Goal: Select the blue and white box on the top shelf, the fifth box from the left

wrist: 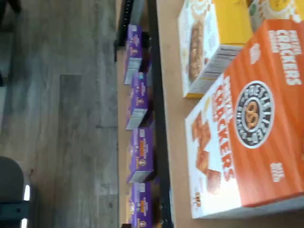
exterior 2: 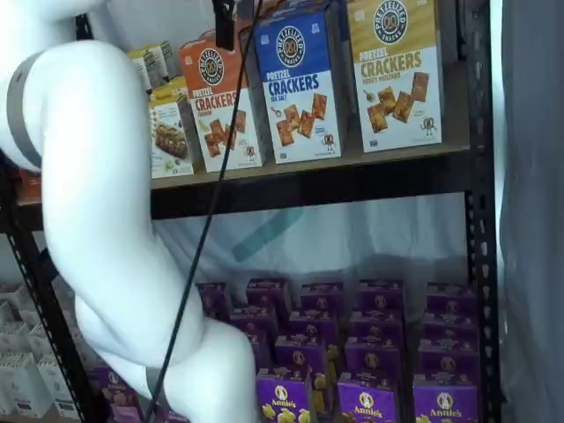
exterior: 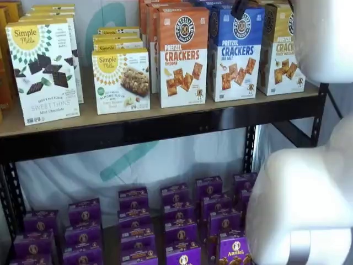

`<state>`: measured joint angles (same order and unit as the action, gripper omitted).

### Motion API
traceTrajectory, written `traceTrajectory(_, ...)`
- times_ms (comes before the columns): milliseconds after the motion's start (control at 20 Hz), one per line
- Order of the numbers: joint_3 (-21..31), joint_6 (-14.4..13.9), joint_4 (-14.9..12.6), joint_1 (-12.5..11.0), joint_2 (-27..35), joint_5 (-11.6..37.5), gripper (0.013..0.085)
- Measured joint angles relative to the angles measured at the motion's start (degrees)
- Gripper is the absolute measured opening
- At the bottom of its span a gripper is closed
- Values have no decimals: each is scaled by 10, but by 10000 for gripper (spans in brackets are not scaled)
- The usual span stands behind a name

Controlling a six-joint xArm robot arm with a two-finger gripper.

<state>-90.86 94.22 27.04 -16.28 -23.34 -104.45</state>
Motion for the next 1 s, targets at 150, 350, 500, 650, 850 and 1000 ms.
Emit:
traceTrajectory(150, -6, 6, 0, -4, 9, 16, 850)
traceTrajectory(350, -17, 12, -6, -6, 23, 31, 850)
traceTrajectory(500, -25, 17, -12, -5, 35, 42, 850)
traceTrajectory(650, -37, 20, -14, -6, 52, 46, 850)
traceTrajectory(850, -57, 22, -15, -6, 75, 47, 850)
traceTrajectory(1000, -85, 23, -24, -4, 100, 38, 850)
